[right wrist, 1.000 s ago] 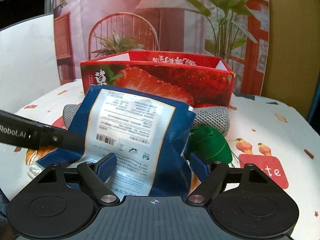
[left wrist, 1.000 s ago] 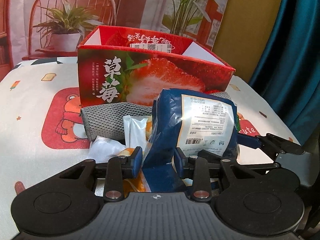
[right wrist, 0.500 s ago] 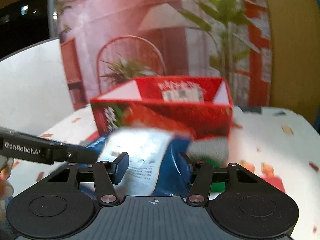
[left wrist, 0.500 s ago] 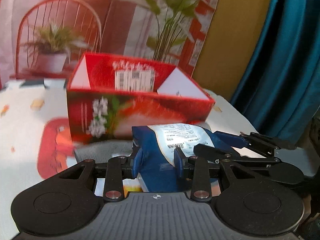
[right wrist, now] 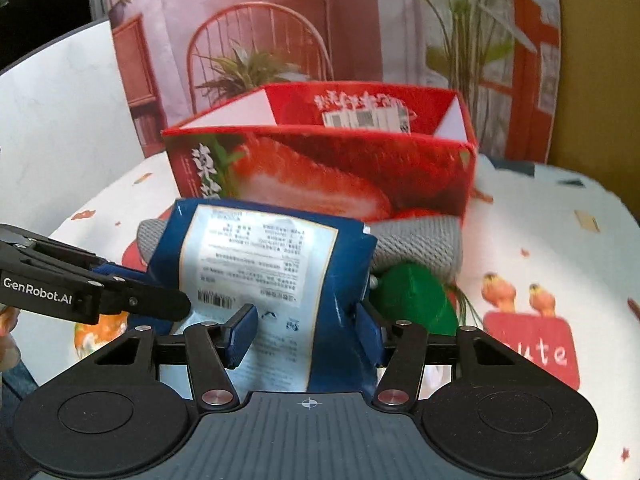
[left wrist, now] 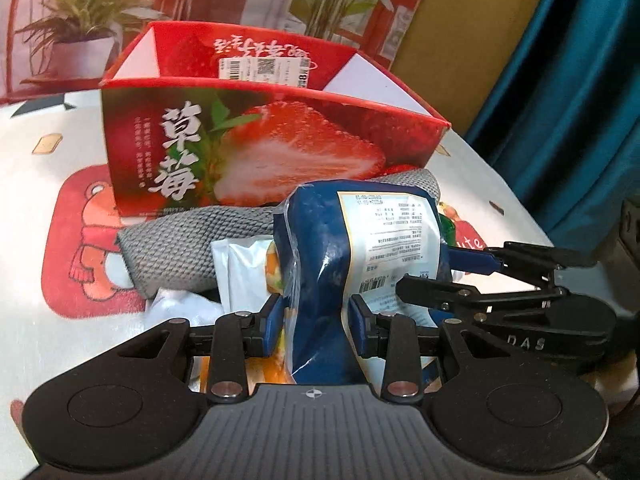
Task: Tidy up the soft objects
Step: 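Lift the blue snack bag with the left tool toward the red box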
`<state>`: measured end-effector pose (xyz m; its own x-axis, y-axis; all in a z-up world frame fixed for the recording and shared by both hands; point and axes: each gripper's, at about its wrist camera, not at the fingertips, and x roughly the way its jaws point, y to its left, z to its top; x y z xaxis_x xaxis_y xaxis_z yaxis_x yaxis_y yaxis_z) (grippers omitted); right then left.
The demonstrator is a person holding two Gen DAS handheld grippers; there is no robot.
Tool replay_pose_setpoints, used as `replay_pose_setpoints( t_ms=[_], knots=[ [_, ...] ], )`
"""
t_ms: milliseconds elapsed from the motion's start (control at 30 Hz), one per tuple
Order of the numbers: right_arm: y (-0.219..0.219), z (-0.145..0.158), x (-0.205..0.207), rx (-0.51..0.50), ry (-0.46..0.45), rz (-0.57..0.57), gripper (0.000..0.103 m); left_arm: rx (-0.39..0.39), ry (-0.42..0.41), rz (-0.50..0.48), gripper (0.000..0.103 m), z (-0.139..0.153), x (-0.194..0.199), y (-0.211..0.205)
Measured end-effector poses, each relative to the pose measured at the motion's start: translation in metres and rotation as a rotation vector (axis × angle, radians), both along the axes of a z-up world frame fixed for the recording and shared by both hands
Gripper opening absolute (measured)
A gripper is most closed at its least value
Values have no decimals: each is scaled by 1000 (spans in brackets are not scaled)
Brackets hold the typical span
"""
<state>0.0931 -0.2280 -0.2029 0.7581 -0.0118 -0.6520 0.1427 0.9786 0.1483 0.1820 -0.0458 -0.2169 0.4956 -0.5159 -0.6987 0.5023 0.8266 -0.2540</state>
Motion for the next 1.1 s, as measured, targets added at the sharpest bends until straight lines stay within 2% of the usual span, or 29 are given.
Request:
replay_pose_setpoints(
  t_ms=[167,200,267,333,533,700,800,933,1033,1100],
  knots=[
    [-15,-9,5,85,29,1,52,22,0,-18,36,-6,6,-2],
    [-17,-9,6,105,34,0,50,30,-6,-19,35,-4,5,-3],
    [-20,-5,8,135,33,-4,41,56,-49,-26,35,7,-1,-5],
    [-22,9,7,166,4,13,33,80,-137,-35,35,24,-9,-5],
    [-28,62,18,104,-131,82,33,-16,-239,2,35,74,9,11],
    [-30,100,49,-49,-242,159,33,1,-349,34,35,108,38,5],
    [-31,111,75,-138,-288,175,33,-25,-355,70,35,120,64,1],
    [-36,113,110,-234,-341,176,32,-58,-393,115,35,131,93,-6],
    [-35,107,131,-362,-388,178,32,-39,-447,138,35,136,110,-17],
    [-37,100,144,-409,-406,171,32,-33,-465,140,35,135,122,-24]
  ],
)
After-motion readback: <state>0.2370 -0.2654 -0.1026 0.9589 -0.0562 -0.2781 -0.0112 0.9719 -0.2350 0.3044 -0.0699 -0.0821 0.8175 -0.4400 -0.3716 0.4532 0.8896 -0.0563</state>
